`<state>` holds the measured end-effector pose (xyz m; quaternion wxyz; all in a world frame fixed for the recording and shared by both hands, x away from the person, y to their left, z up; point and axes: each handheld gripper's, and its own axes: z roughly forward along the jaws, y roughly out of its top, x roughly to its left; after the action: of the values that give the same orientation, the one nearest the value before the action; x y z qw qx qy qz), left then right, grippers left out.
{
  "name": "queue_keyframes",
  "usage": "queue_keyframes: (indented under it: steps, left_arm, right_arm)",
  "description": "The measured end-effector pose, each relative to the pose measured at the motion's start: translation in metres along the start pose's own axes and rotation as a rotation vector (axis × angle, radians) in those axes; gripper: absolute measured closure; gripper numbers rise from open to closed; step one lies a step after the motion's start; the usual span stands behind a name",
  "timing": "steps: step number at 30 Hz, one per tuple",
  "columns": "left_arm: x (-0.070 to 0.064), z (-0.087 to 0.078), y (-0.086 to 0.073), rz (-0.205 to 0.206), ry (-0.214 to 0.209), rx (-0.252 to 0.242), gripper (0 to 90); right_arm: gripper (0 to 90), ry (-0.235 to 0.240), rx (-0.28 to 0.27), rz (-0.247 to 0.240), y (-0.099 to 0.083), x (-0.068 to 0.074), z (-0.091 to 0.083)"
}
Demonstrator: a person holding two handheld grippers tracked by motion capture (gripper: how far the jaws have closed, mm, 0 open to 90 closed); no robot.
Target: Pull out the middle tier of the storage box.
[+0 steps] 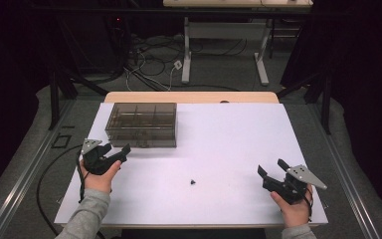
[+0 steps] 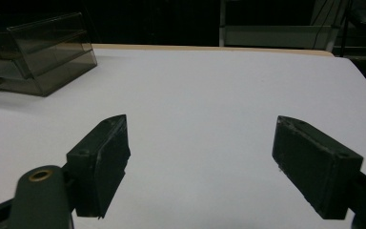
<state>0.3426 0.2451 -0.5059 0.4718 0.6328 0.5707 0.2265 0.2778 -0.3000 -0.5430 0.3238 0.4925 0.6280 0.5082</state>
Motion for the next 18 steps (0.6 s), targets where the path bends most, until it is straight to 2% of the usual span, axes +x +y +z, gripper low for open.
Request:
queue_keyframes:
  steps: [6, 10, 13, 18]
  left_arm:
    - [0.004, -0.001, 0.006, -0.008, -0.020, 0.024, 16.6]
    - [0.006, -0.003, 0.011, 0.029, -0.011, 0.049, 16.0]
    - [0.008, -0.004, 0.012, 0.033, -0.007, 0.064, 14.9]
    - [0.009, -0.004, 0.015, 0.066, -0.010, 0.081, 9.1]
  right_arm:
    - [19.6, 0.000, 0.007, -0.003, 0.000, 0.000, -0.001]
    - [19.6, 0.000, 0.005, -0.001, 0.000, 0.000, 0.000]
    - [19.6, 0.000, 0.006, -0.003, 0.000, 0.000, 0.000]
    - [19.6, -0.002, 0.005, -0.003, 0.000, 0.000, 0.000]
